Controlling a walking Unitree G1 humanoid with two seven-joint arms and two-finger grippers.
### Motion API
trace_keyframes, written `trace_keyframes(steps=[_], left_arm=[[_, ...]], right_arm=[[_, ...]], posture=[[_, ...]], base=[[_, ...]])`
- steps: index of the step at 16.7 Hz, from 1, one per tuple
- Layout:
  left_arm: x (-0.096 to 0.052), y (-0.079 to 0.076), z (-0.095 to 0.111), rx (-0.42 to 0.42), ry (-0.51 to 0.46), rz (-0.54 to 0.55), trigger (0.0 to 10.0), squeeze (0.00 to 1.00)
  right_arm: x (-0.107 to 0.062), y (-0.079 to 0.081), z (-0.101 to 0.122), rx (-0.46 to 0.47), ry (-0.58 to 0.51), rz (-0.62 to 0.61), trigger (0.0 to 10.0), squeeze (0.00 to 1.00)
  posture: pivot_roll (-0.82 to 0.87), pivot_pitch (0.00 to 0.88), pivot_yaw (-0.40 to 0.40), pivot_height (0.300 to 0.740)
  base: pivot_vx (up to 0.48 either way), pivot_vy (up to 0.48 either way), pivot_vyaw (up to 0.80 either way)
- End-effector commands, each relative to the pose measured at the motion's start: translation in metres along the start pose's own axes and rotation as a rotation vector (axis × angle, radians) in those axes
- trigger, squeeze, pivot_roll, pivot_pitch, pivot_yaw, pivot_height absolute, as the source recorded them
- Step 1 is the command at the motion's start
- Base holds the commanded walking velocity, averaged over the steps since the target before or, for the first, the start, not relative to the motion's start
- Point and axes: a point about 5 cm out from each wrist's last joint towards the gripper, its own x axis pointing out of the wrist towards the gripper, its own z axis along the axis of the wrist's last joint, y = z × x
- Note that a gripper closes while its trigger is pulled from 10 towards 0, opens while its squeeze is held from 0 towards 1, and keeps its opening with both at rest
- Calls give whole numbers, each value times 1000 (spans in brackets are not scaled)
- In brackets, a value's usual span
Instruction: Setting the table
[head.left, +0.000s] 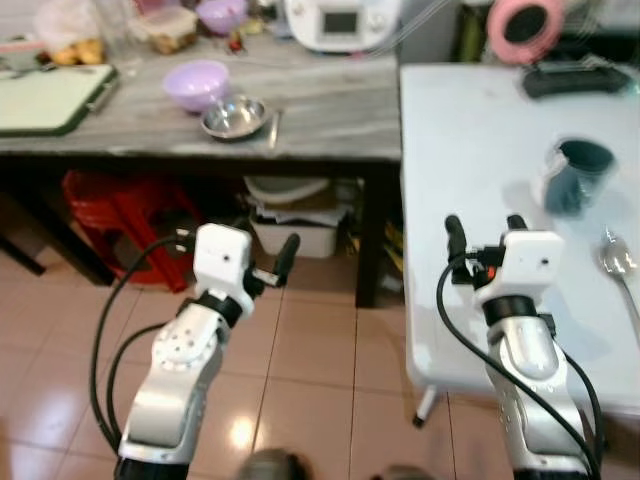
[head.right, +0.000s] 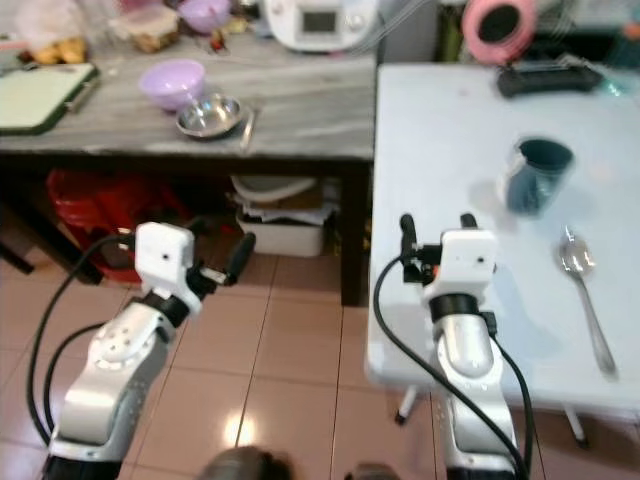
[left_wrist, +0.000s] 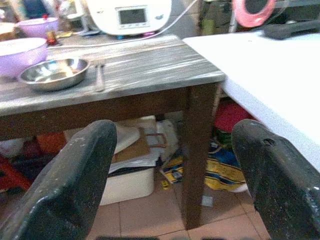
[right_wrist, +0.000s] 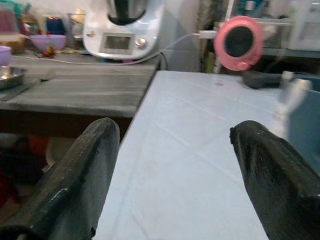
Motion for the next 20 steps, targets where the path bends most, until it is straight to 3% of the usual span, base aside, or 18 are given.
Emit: trace_keyframes(steps=[1,4,10,15,20], left_arm=[[0,2,0,4,5,-10,10000,0],[-1,1,0,-40,0,-37,10000,0],[1,8,-1,-8,0,0,10000,0],[2,10,-3,-8,18,22,10000,0],[2,9,-4,-15,21,20,10000,0]], right_arm=[[-1,4,0,4,0,23,10000,0],[-1,4,-1,8,10,18,10000,0],[1,5,-2,17,20,30,10000,0],[1,7,-3,27,23,42,10000,0],[1,8,-3,29,22,50,10000,0]], posture=[[-50,108,84,740],[-46,107,82,740],[-43,96,76,740],[-42,95,77,740],[-43,100,75,740]], base=[[330,-345,0],[102,-121,0],[0,0,0],[0,0,-765],[-195,0,0]])
